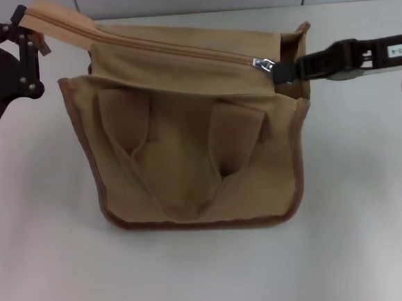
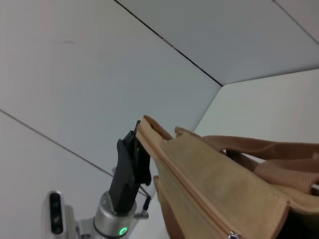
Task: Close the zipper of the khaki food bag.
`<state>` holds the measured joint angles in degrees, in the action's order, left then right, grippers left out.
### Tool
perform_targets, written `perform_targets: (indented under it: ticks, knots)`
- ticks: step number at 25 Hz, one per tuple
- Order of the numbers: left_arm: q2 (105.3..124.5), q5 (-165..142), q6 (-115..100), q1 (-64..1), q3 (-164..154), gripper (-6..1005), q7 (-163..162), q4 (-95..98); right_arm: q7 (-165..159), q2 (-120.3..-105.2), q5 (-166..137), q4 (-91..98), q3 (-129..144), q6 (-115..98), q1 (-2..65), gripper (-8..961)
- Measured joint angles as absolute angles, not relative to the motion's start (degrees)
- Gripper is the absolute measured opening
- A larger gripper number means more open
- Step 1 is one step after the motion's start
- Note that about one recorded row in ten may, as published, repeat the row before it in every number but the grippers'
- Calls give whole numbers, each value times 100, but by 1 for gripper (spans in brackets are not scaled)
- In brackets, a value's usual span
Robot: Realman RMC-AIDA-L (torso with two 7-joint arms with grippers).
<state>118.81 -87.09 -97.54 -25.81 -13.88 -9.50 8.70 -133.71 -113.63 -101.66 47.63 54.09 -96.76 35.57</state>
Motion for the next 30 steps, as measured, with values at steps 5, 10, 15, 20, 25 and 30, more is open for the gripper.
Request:
perform_targets:
  ticks: [5,10,15,20,25,30]
  knots:
    - [11886,-8709,-9655,-2593,-1399,20,-927,757,-12735,-11347,-10147,4670,5308,-9939,3533,4]
    - [11888,-8705,-9611,-2621,-1397,36,-948,709,-11896,-11376,-10117,4393,4639,-10264,3371,18]
    - [11888,-8704,-9432,-2651,-1397,52,-954,674,-10376,-11350,-10113,4184,4268,-10693,3032,82]
    - [11886,-8705,-9371,-2652,-1399,69,-962,579,-8279,-11475,-10132,4155,4075,-11545,2526,276]
    - [11882,-8709,-9367,-2631,-1388,85,-964,531,-7020,-11582,-10472,4059,4093,-11667,2233,545]
    - [11883,-8711,-9367,-2618,-1387,101,-1116,492,-6413,-11605,-10973,3762,4081,-11484,2249,740]
